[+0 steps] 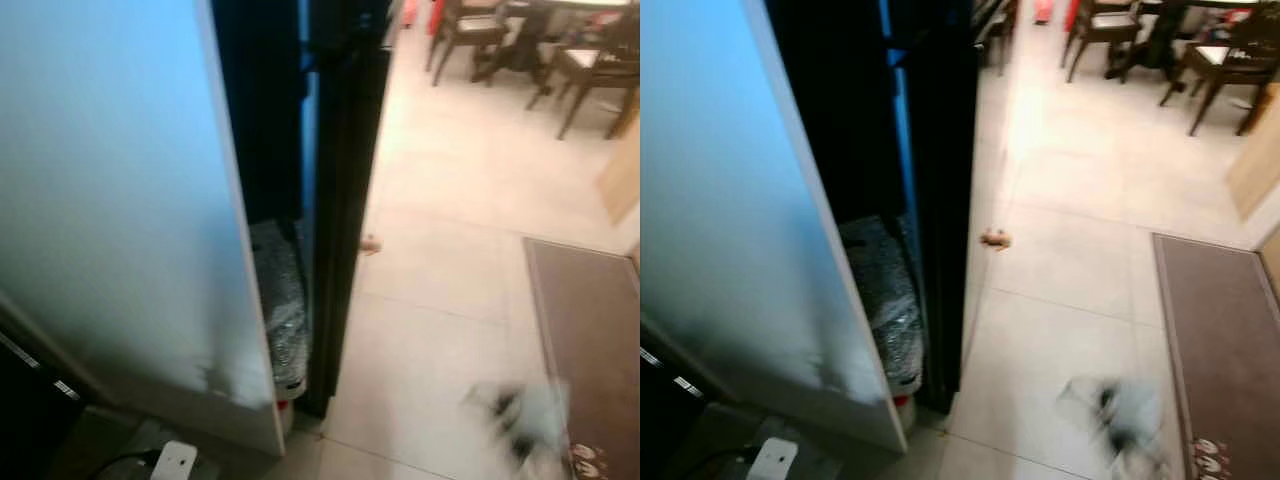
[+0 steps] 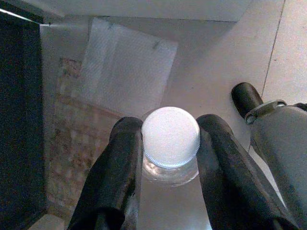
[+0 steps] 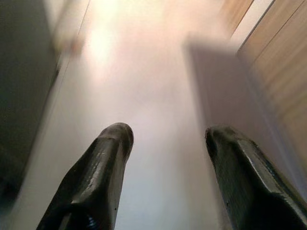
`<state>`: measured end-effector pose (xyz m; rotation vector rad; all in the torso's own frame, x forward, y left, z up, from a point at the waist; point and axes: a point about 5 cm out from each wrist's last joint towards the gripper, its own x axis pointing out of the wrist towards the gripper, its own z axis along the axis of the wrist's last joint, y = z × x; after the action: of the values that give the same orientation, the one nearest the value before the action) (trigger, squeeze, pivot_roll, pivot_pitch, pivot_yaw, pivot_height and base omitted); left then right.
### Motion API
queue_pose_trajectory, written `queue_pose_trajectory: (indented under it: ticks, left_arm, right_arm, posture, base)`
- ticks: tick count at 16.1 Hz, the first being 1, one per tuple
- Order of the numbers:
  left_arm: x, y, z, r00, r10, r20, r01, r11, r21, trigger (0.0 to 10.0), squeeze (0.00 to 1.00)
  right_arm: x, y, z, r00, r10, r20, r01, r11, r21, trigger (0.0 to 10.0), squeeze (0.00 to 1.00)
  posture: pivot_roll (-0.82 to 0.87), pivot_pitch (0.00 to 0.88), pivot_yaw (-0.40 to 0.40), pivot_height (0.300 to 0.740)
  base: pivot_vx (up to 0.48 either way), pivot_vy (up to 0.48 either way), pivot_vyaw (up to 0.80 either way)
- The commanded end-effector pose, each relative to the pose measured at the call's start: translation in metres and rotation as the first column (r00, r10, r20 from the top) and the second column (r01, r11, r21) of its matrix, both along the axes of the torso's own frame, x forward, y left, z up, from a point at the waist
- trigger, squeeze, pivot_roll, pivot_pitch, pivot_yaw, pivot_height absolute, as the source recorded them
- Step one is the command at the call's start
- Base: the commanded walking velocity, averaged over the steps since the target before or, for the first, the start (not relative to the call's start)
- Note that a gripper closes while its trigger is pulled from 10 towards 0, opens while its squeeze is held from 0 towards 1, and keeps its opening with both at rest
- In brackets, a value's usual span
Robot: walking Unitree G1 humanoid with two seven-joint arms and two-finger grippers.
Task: Restocking fridge
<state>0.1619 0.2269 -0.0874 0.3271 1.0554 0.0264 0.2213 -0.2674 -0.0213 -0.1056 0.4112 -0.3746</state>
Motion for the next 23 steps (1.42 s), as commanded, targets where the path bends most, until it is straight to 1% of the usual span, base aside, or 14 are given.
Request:
queue_pose_trajectory:
  ticks: [1,3,6,7,8,11,12,13,15,16,18,20,22,23]
  left_arm:
    - [-0.001,-0.001,0.0,1.0,-0.002,-0.001,0.002,1.0,-0.001,10.0,0.0]
    - [-0.002,0.0,-0.001,1.0,-0.007,-0.006,0.007,1.0,0.003,10.0,0.0]
    - [-0.003,0.0,-0.001,1.0,0.0,-0.001,0.0,1.0,0.004,10.0,0.0]
    - [-0.002,0.0,-0.001,1.0,0.0,-0.001,0.0,1.0,0.005,10.0,0.0]
    - [-0.002,-0.001,-0.001,1.0,-0.002,0.001,0.002,1.0,0.005,10.0,0.0]
    - [0.0,-0.005,-0.001,1.0,0.0,0.007,0.0,1.0,-0.005,10.0,0.0]
    - [0.0,-0.006,-0.001,1.0,0.004,0.01,-0.004,1.0,-0.008,10.0,0.0]
    - [0.0,-0.006,-0.001,1.0,0.017,0.014,-0.017,1.0,-0.013,10.0,0.0]
    - [0.0,-0.007,-0.002,1.0,0.026,0.014,-0.026,1.0,-0.016,10.0,0.0]
    - [-0.001,-0.008,-0.002,0.999,0.036,0.017,-0.036,0.999,-0.022,10.0,0.0]
    - [0.0,-0.009,-0.001,0.999,0.045,0.025,-0.044,0.999,-0.024,10.0,0.0]
    - [0.001,-0.008,-0.001,0.996,0.081,0.039,-0.08,0.996,-0.026,10.0,0.0]
    - [-0.001,-0.006,-0.001,0.994,0.099,0.044,-0.098,0.995,-0.028,10.0,0.0]
    - [-0.002,-0.005,-0.001,0.994,0.103,0.043,-0.102,0.994,-0.029,10.0,0.0]
  right_arm:
    - [-0.003,0.015,-0.006,1.0,0.011,0.009,-0.011,0.999,0.04,10.0,0.0]
    - [0.008,0.013,0.01,0.991,0.009,0.133,-0.013,0.999,0.033,10.0,0.0]
    - [0.019,0.011,0.043,0.947,0.079,0.31,-0.063,0.996,-0.061,10.0,0.0]
    - [0.022,0.016,0.056,0.923,0.137,0.359,-0.111,0.989,-0.094,10.0,0.0]
    - [0.026,0.027,0.073,0.885,0.225,0.408,-0.183,0.973,-0.14,10.0,0.0]
    - [0.036,0.046,0.103,0.818,0.31,0.485,-0.26,0.951,-0.17,10.0,0.0]
    - [0.041,0.057,0.114,0.79,0.341,0.509,-0.298,0.94,-0.168,10.0,0.0]
    - [0.047,0.074,0.125,0.761,0.378,0.528,-0.356,0.923,-0.147,10.0,0.0]
    - [0.052,0.092,0.132,0.727,0.439,0.529,-0.437,0.889,-0.137,10.0,0.0]
    - [0.057,0.108,0.133,0.706,0.487,0.515,-0.505,0.855,-0.117,10.0,0.0]
    - [0.063,0.117,0.132,0.702,0.518,0.489,-0.542,0.834,-0.106,10.0,0.0]
    - [0.073,0.132,0.131,0.688,0.544,0.48,-0.578,0.811,-0.089,10.0,0.0]
    - [0.078,0.141,0.131,0.708,0.529,0.468,-0.573,0.817,-0.056,10.0,0.0]
    - [0.079,0.147,0.129,0.709,0.536,0.458,-0.583,0.811,-0.047,10.0,0.0]
  posture:
    - [-0.22,0.0,0.038,0.74]
    - [-0.22,0.0,0.043,0.74]
    - [-0.22,0.0,0.04,0.74]
    - [-0.22,0.0,0.037,0.74]
    - [-0.22,0.0,0.035,0.74]
    - [-0.22,0.0,0.02,0.74]
    - [-0.22,0.0,0.014,0.74]
    - [-0.23,0.0,0.011,0.74]
    - [-0.22,0.0,0.003,0.74]
    - [-0.21,0.0,-0.001,0.74]
    - [-0.18,0.0,-0.018,0.74]
    - [-0.16,0.0,-0.034,0.74]
    - [-0.15,0.0,-0.031,0.74]
    - [-0.15,0.0,-0.019,0.74]
  base:
    - [0.0,0.0,0.0]
    - [0.0,0.0,0.0]
    - [0.0,0.0,0.0]
    - [0.0,0.0,0.0]
    - [0.0,0.0,0.0]
    - [0.0,0.0,0.0]
    - [0.0,0.0,0.0]
    - [0.0,0.0,0.0]
    - [0.0,0.0,0.0]
    - [0.0,0.0,0.0]
    - [0.0,0.0,0.0]
    - [0.0,0.0,0.0]
    - [0.0,0.0,0.0]
    - [0.0,0.0,0.0]
